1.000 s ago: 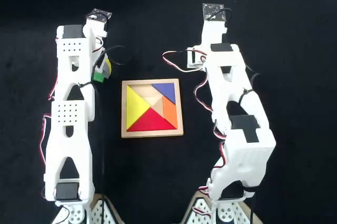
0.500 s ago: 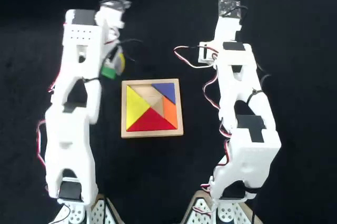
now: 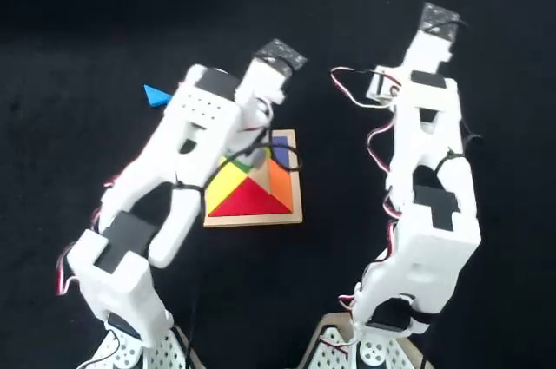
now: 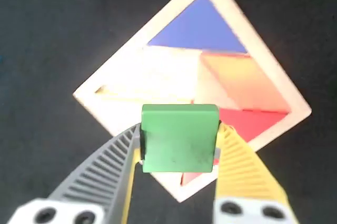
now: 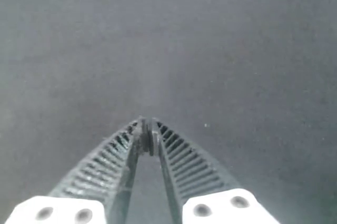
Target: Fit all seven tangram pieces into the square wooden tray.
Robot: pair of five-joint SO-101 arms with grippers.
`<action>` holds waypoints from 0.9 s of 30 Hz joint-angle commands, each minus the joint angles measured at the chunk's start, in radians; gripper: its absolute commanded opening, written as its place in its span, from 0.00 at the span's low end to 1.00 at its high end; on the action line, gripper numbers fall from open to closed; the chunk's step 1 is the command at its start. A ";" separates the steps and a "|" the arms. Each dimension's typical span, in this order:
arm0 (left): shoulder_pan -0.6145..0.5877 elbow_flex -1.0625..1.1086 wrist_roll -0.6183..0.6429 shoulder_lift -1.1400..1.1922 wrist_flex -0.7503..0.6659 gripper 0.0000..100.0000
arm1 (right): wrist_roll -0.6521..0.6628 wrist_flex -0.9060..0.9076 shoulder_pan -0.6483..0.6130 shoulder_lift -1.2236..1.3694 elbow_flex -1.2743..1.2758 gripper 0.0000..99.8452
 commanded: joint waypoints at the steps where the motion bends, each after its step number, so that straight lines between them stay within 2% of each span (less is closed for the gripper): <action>1: 0.031 0.005 0.058 0.034 -0.081 0.10 | -0.012 -0.012 0.020 0.004 -0.076 0.02; 10: 0.025 -0.021 0.075 0.155 -0.152 0.10 | -0.012 -0.009 0.015 0.013 -0.082 0.02; 14: 0.033 -0.024 0.017 0.175 -0.166 0.10 | -0.012 -0.011 0.015 0.013 -0.082 0.02; 19: 0.002 -0.048 0.011 0.183 -0.160 0.26 | -0.012 -0.012 0.015 0.013 -0.082 0.02; 27: -0.024 -0.050 0.006 0.175 -0.167 0.25 | -0.012 -0.014 0.015 0.015 -0.082 0.02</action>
